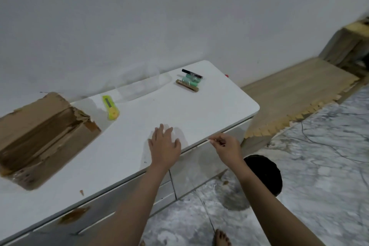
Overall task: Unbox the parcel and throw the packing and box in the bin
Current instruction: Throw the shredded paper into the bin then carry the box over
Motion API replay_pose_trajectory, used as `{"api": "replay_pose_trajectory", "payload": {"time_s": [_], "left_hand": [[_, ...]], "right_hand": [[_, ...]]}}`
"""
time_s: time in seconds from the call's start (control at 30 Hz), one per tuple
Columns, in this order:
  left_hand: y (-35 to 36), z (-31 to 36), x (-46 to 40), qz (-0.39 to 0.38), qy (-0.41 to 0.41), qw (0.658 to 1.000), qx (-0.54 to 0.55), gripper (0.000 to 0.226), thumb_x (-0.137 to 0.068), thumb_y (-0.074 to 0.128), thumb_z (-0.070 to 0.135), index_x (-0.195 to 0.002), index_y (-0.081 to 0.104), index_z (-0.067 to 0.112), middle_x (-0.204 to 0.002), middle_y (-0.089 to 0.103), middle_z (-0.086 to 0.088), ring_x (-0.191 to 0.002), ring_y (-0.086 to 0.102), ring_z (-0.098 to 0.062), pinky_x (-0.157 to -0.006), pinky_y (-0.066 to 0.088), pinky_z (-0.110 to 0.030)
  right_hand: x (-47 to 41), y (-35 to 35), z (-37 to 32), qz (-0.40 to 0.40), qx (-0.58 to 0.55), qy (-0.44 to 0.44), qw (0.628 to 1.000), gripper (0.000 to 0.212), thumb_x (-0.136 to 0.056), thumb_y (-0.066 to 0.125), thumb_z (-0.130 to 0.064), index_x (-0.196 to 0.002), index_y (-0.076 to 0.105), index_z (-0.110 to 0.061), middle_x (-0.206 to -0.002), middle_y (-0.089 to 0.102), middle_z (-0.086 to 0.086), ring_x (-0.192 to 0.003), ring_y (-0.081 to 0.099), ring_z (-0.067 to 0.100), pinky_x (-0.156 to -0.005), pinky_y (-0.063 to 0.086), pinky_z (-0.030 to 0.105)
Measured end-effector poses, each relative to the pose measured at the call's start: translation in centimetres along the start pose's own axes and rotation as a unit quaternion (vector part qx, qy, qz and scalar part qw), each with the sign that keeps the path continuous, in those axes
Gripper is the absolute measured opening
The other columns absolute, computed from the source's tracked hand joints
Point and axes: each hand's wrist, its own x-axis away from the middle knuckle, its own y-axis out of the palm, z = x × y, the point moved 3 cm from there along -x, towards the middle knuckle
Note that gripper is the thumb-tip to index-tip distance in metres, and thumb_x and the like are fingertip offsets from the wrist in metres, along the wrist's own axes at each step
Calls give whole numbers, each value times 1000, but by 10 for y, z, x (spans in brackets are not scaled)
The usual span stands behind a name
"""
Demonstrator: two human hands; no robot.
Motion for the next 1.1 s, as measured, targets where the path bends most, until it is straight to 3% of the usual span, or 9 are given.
{"api": "replay_pose_trajectory", "payload": {"time_s": [0.1,0.23,0.37,0.5,0.63,0.73,0.83,0.97,1.1], "left_hand": [[24,45,-15,-32,39,999,-4,52,-92,49,31,-141,38,20,-157,18,-7,-145,11,-28,-115,8,-53],[60,103,-35,-81,106,991,-28,56,-93,48,37,-144,32,23,-159,13,1,-146,9,-22,-114,3,-56],[104,160,-52,-127,184,971,-90,61,-96,40,42,-149,20,19,-160,5,-1,-146,4,-19,-112,2,-59],[141,197,-51,-138,180,960,-164,72,-96,35,46,-149,10,5,-159,-5,-13,-146,-5,-27,-113,6,-59],[160,209,-38,-136,193,957,-170,73,-96,33,45,-150,4,5,-159,-9,-10,-146,-10,-22,-113,0,-57],[161,214,-38,-110,218,961,-131,66,-95,38,39,-149,17,8,-160,2,-7,-147,-2,-19,-115,5,-53],[160,210,-46,-79,229,965,-98,60,-92,46,29,-146,27,11,-158,14,-6,-147,9,-18,-115,13,-48],[167,198,-50,-76,256,948,-171,77,-84,50,38,-149,19,11,-159,10,-7,-146,9,-22,-113,21,-47],[172,196,-49,-60,259,940,-212,87,-75,56,44,-148,23,8,-157,18,-11,-144,19,-26,-109,30,-47]], "right_hand": [[-13,-44,24,28,-17,39,999,5,-84,69,-13,-85,73,-13,-78,71,6,-77,67,18,-68,52,28],[-28,-98,50,69,-29,66,995,8,-86,66,-7,-90,71,-3,-81,68,9,-77,62,17,-68,48,23],[-40,-140,81,100,-19,84,991,9,-85,67,-11,-89,73,-5,-75,66,5,-67,59,9,-64,49,23],[-53,-164,116,114,4,94,989,8,-83,69,-12,-87,75,-8,-75,68,-1,-67,59,-1,-55,42,0],[-64,-172,142,117,-5,122,986,9,-83,68,-6,-89,75,-7,-79,67,0,-68,55,-4,-56,39,-4],[-72,-172,158,110,-4,150,983,9,-84,68,-8,-90,74,-6,-83,69,4,-69,57,4,-55,42,3],[-76,-176,175,125,7,199,972,12,-84,66,-11,-91,73,-3,-89,72,12,-76,61,18,-67,44,24],[-74,-192,197,157,22,256,954,13,-82,63,-6,-89,71,0,-91,71,17,-85,63,29,-72,44,28],[-72,-210,219,168,35,299,939,30,-79,52,5,-103,69,1,-108,69,22,-100,62,35,-86,51,37]]}}
